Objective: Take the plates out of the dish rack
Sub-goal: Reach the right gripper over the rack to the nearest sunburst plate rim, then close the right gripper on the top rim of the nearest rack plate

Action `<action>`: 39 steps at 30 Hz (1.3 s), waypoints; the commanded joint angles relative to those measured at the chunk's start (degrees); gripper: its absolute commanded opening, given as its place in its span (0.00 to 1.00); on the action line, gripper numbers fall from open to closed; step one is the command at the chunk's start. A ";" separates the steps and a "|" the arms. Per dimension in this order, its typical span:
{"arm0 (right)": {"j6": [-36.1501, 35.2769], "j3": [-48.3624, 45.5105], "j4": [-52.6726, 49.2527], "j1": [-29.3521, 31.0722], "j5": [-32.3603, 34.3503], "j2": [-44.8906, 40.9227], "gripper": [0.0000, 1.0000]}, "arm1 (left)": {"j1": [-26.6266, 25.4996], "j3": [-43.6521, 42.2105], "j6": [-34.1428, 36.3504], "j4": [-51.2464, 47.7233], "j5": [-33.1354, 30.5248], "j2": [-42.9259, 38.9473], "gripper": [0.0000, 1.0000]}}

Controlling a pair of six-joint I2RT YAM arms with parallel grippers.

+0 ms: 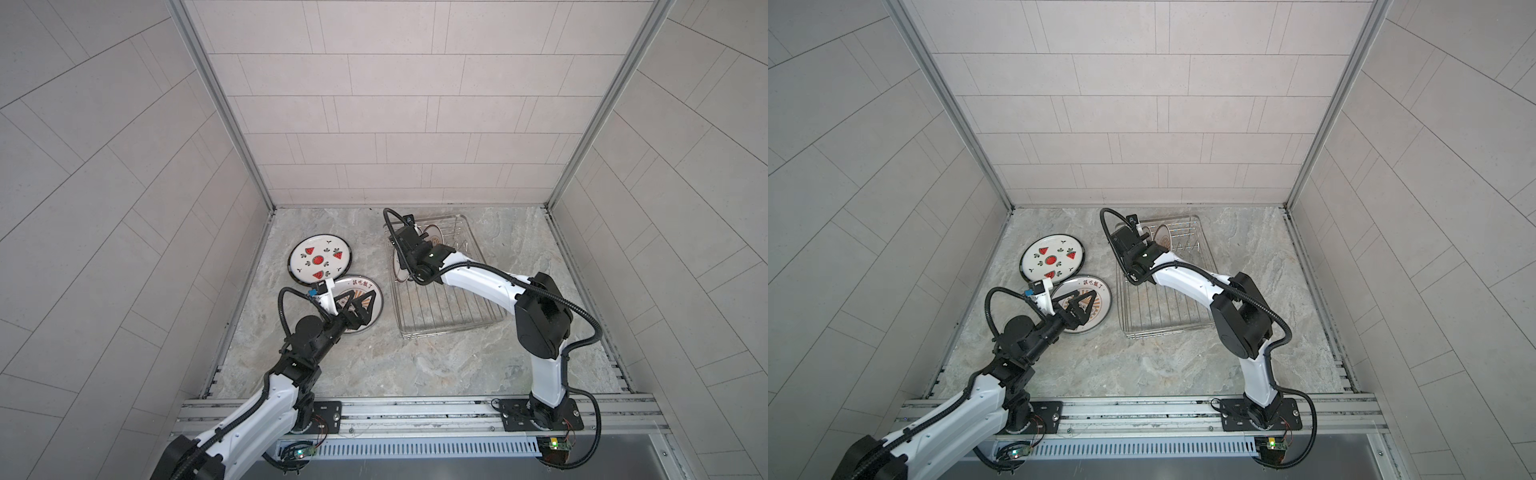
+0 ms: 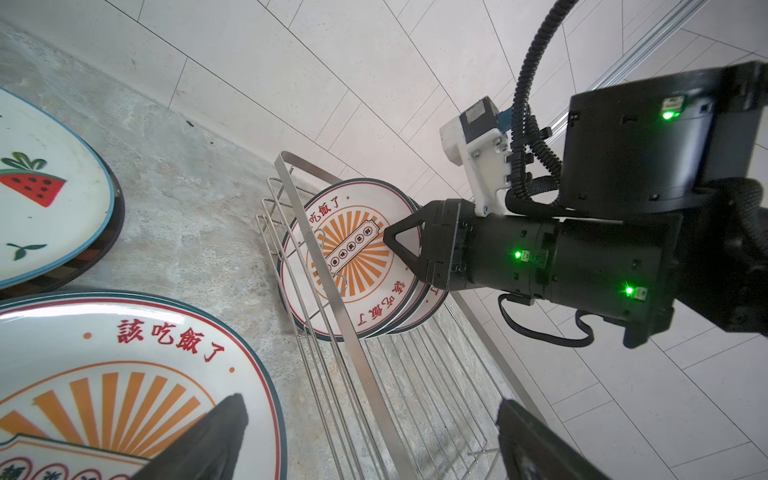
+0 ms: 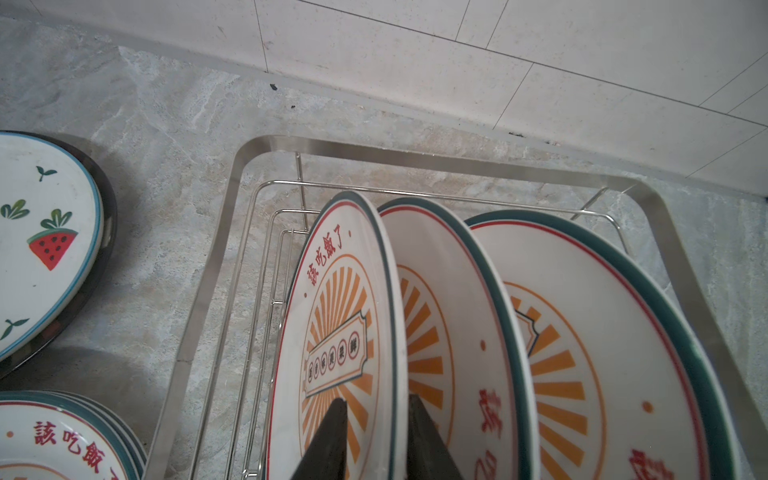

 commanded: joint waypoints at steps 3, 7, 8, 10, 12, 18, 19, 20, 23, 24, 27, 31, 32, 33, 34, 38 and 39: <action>1.38 2.61 -0.63 -0.61 -0.10 2.57 0.21 | -0.14 -0.11 0.37 1.76 -1.35 0.22 1.00; 1.37 4.76 -2.03 -0.62 0.28 4.39 0.21 | -0.17 -0.33 0.21 1.78 -2.61 -0.12 1.00; 1.52 4.83 -1.98 -0.62 0.55 4.57 0.21 | -0.11 -0.40 0.23 1.74 -2.75 -0.19 1.00; 1.86 5.02 -2.10 -0.62 1.14 4.91 0.23 | -0.17 -0.40 0.24 1.45 -2.89 -0.36 1.00; 2.00 5.09 -2.16 -0.62 1.69 4.97 0.23 | -0.14 -0.42 0.24 1.39 -3.31 -0.50 1.00; 1.34 4.81 -1.01 -0.29 2.49 3.56 0.22 | -0.13 -0.55 0.20 1.25 -3.73 -0.74 1.00; 0.77 5.12 -0.98 -0.11 2.86 3.33 0.22 | -0.13 -0.58 0.24 1.25 -3.66 -0.78 1.00; 0.32 5.56 -1.15 0.04 3.36 3.08 0.21 | -0.17 -0.58 0.15 1.25 -3.67 -0.78 1.00; -0.36 5.41 -0.83 0.24 4.29 1.89 0.20 | -0.16 -0.74 0.08 1.25 -3.72 -1.03 1.00; -0.38 5.08 -0.72 0.31 4.67 1.54 0.19 | -0.14 -0.74 0.15 1.19 -3.77 -1.17 1.00; -0.55 4.34 -0.31 0.44 4.82 0.91 0.19 | -0.14 -0.76 0.15 0.82 -3.96 -1.49 1.00; -1.33 4.23 -0.17 1.03 6.57 -0.43 0.18 | -0.09 -0.76 -0.12 0.64 -3.67 -2.09 1.00; -1.57 4.24 -0.21 1.18 7.03 -0.80 0.18 | -0.09 -0.76 -0.20 0.59 -3.36 -2.17 1.00; -1.82 4.15 -0.15 1.44 7.60 -1.37 0.18 | -0.13 -0.80 -0.37 0.55 -3.18 -2.34 1.00; -2.17 3.98 -0.04 1.70 8.29 -1.96 0.18 | -0.16 -0.74 -0.37 0.39 -3.04 -2.50 1.00; -3.14 3.15 0.13 2.59 10.24 -4.12 0.18 | -0.12 -0.79 -0.31 0.11 -3.32 -2.93 1.00; -3.39 2.64 0.56 2.72 10.41 -4.76 0.18 | -0.12 -0.91 -0.38 0.03 -3.38 -3.10 1.00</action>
